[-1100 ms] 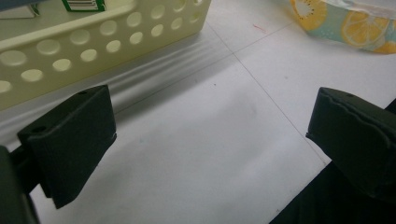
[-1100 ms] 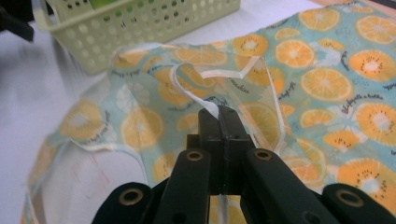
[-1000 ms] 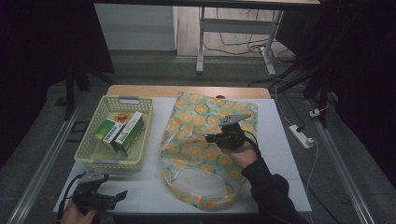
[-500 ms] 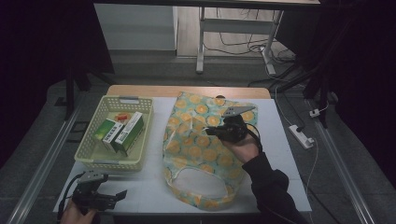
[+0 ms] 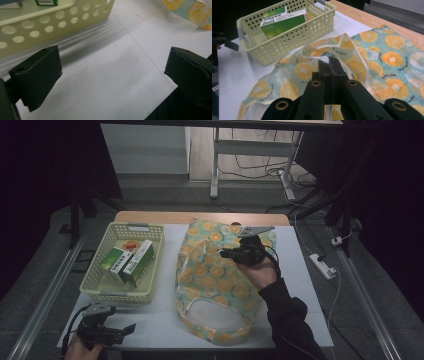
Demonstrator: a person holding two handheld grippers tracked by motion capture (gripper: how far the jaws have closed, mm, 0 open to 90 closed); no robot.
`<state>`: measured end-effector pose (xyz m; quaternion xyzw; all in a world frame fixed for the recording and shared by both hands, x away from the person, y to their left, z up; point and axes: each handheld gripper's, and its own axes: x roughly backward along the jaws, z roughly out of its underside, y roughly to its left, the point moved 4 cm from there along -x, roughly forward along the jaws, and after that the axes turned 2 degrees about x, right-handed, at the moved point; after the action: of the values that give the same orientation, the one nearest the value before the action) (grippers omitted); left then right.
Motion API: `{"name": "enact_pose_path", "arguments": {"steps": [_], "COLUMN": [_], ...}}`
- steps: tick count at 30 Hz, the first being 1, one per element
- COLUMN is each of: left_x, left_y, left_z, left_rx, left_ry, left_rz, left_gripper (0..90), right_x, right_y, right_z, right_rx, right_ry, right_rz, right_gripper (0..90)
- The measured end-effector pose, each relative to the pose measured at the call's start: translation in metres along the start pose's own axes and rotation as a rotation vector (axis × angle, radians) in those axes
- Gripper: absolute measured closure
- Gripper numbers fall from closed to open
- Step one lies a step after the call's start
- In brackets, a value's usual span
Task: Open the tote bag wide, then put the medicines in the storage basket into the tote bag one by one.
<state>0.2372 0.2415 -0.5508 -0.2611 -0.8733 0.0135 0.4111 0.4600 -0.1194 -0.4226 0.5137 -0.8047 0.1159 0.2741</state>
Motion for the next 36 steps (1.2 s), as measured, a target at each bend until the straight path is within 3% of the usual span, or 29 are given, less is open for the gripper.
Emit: {"name": "enact_pose_path", "arguments": {"steps": [30,36], "left_x": [0.0022,0.0044], "left_y": [0.0009,0.0027], "left_z": [0.0,-0.0001], "left_rx": [0.016,0.03], "left_ry": [-0.019,-0.033], "left_rz": [-0.017,-0.002], "left_gripper": [0.0,0.0], "right_x": [0.0037,0.0031], "right_y": [-0.0018,-0.0028], "right_z": [-0.0017,-0.0004], "right_rx": [0.008,0.005], "right_ry": [0.005,0.007], "right_rz": [0.012,0.013], "right_gripper": [89.8,89.8]}}
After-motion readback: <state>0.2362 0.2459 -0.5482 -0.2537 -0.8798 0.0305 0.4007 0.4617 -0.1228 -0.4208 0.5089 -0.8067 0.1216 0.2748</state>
